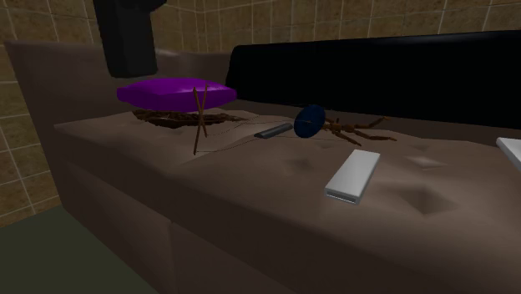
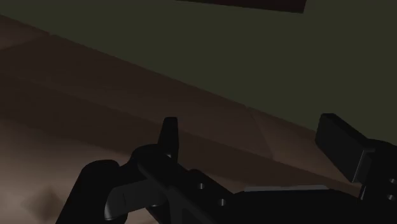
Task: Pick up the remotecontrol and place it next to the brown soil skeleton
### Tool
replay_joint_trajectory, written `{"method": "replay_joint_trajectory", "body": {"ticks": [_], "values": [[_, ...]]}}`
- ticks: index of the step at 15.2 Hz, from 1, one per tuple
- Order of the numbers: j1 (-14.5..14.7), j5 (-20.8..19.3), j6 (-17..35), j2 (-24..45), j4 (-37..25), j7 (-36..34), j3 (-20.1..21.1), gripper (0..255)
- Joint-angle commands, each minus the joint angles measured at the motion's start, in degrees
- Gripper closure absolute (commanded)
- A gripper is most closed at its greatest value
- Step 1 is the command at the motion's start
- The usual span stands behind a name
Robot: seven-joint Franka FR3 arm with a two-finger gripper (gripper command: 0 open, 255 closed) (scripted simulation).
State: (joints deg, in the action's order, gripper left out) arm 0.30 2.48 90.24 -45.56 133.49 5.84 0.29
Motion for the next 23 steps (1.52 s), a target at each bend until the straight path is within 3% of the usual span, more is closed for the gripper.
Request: {"method": "replay_joint_trajectory", "body": {"ticks": [1, 12, 23], "values": [[0.0, 0.0, 0.0, 0.0, 0.0, 0.0, 0.0, 0], [-2.66, -2.49, 13.21, 21.94, -8.37, 1.04, -2.88, 0], [-4.89, -2.78, 19.37, 45.19, -25.22, 1.95, -5.73, 0]]}}
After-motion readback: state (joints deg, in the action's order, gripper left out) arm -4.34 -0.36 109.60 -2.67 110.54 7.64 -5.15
